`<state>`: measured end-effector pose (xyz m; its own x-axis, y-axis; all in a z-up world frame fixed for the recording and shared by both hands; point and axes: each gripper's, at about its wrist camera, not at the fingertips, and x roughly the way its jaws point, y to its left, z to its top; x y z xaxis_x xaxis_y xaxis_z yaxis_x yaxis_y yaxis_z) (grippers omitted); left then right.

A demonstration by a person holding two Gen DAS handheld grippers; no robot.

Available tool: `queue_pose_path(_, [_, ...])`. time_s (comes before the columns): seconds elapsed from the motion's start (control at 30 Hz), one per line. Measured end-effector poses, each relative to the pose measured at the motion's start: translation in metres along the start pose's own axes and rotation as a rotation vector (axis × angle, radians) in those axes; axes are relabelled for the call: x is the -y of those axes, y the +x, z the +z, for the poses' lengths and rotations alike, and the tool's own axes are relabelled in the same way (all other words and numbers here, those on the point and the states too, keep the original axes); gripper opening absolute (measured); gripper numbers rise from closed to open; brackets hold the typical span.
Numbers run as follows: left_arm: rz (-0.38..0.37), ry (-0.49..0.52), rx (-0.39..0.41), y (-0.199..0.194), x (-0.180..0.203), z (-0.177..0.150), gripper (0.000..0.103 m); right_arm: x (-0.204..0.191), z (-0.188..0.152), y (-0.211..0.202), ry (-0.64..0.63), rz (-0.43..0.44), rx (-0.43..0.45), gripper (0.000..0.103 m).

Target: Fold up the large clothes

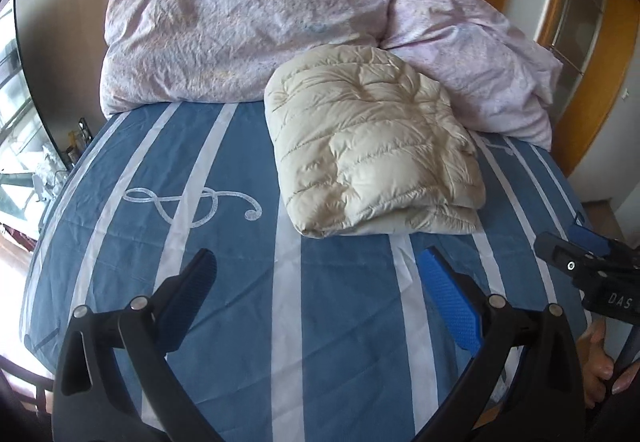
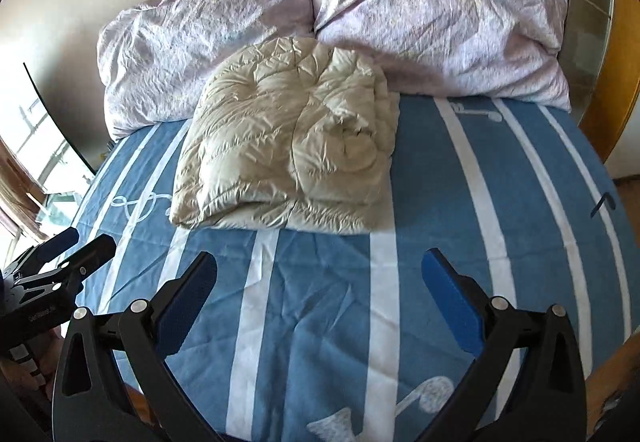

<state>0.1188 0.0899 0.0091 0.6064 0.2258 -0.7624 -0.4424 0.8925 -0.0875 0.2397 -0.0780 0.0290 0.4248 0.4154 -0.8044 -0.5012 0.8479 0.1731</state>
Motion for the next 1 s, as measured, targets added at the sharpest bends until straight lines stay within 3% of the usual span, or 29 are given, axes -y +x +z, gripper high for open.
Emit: queue_pose_path(1.0, [-0.053,-0.054,-0.052,0.019,-0.009,-0.016,0.101,-0.01,-0.016,0.008,-0.024,0.022,-0.036,0.102])
